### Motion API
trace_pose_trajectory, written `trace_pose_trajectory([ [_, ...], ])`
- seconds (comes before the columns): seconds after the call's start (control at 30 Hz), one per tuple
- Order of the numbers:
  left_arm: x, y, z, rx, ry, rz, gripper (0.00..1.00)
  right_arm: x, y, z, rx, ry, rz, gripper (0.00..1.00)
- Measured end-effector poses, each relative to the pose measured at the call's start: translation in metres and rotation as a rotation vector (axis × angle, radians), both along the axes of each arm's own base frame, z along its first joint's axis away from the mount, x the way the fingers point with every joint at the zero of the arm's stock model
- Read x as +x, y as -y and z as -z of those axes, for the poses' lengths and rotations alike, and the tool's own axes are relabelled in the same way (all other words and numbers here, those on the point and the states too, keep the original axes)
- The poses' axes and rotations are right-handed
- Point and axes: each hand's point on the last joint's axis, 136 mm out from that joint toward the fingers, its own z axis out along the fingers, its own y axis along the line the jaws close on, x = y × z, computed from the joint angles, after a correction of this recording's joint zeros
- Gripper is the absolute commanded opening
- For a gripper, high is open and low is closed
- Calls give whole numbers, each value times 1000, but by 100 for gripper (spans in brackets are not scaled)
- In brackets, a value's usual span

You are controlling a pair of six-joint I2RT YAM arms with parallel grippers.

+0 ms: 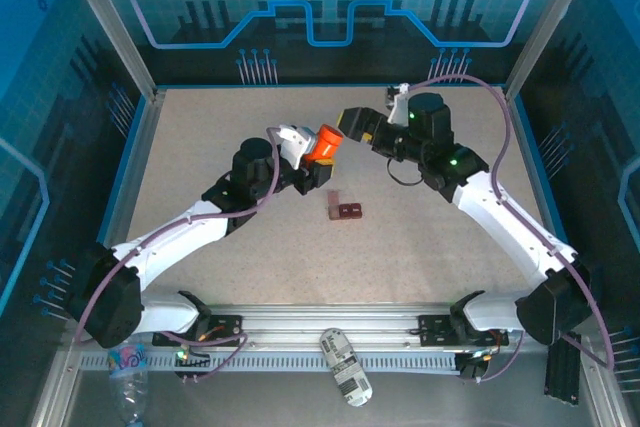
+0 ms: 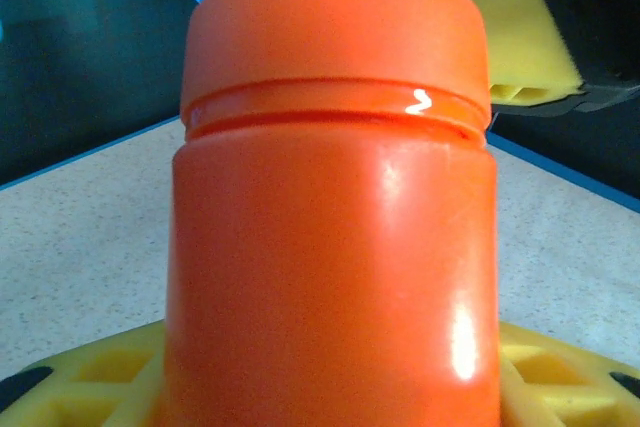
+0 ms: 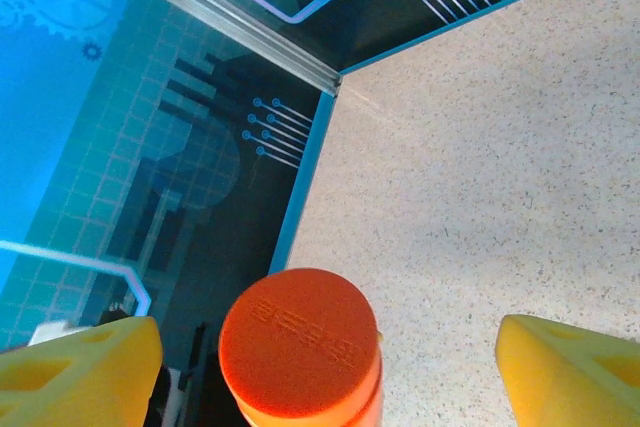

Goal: Sort the pills into containers

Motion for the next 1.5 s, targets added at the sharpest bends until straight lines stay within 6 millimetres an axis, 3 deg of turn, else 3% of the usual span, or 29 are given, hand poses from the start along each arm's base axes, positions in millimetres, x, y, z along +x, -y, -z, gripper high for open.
trace_pose_trajectory([
  [0.13,1,0,0,19,16,-9,0,5,-11,-4,-6,-5,6,86],
  [0.3,-1,2,0,26,22,-8,0,7,-25,13,-28,-45,-10,80],
  [0.43,-1,3,0,26,22,-7,0,4,-34,22,-39,-69,-28,66],
  [0.63,0,2,0,28,22,-17,0,1,-38,21,-35,-62,-43,39],
  [0.73,1,1,0,27,21,-21,0,2,-38,21,-37,-52,-50,34],
  [0.97,-2,4,-2,-14,-4,10,0,0,-36,17,9,23,-212,34],
  [1.23,-19,15,-17,-137,-101,169,0,-14,-33,3,-6,203,-432,34],
  [1.27,-21,17,-18,-145,-111,186,0,-15,-32,2,-10,219,-443,36],
  [1.37,-22,20,-17,-153,-127,212,0,-16,-29,2,-12,222,-453,68],
  [1.5,-19,18,-13,-140,-138,190,0,-3,-16,7,-37,192,-369,83],
])
